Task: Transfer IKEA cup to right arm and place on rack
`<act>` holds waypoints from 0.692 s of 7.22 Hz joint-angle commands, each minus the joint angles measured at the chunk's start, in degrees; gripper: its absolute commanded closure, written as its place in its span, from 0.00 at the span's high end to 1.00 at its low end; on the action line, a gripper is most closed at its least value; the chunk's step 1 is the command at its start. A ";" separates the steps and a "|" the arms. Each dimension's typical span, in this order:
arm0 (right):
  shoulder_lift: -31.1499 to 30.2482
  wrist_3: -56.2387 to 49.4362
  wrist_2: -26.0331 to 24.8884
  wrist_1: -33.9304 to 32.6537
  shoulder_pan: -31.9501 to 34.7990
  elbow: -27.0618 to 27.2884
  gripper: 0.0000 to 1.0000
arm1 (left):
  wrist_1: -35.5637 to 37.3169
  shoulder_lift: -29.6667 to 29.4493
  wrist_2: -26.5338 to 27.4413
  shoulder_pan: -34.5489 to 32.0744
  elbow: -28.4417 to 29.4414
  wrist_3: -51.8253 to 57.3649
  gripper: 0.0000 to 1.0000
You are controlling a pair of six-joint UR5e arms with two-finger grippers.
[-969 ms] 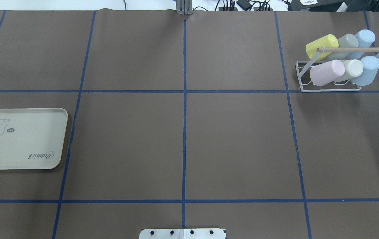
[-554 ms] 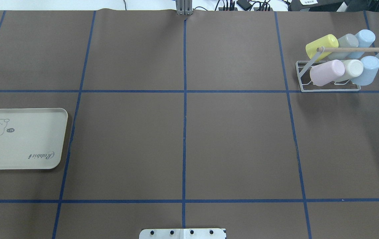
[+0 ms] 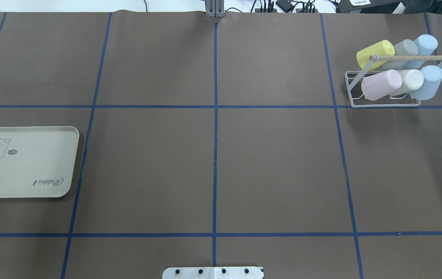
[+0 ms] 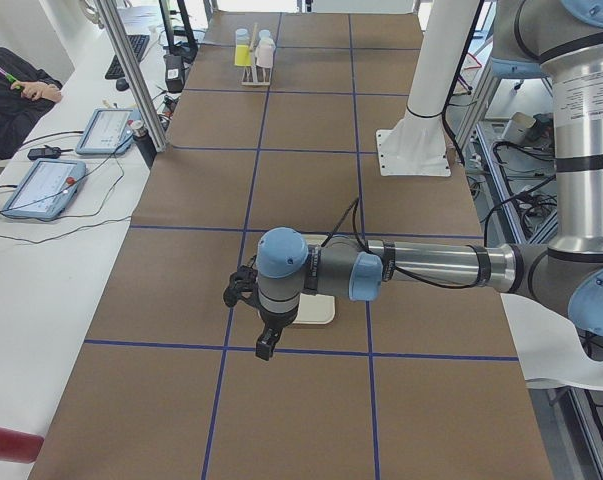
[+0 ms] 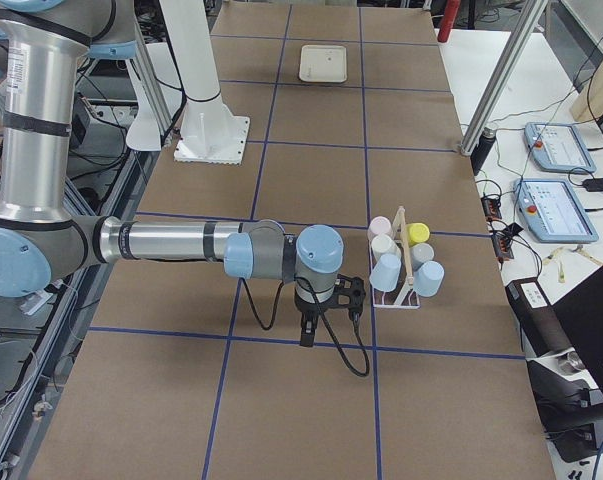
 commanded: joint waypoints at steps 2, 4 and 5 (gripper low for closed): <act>-0.05 -0.01 0.84 0.16 -0.09 -0.08 1.00 | -0.55 0.01 0.00 0.00 -0.21 -0.01 1.00; 0.04 -0.01 1.36 0.16 -0.18 -0.08 1.00 | -0.55 0.01 0.00 0.00 -0.21 -0.01 1.00; 0.04 -0.01 1.37 0.16 -0.27 -0.08 1.00 | -0.55 0.01 0.00 0.00 -0.12 -0.01 1.00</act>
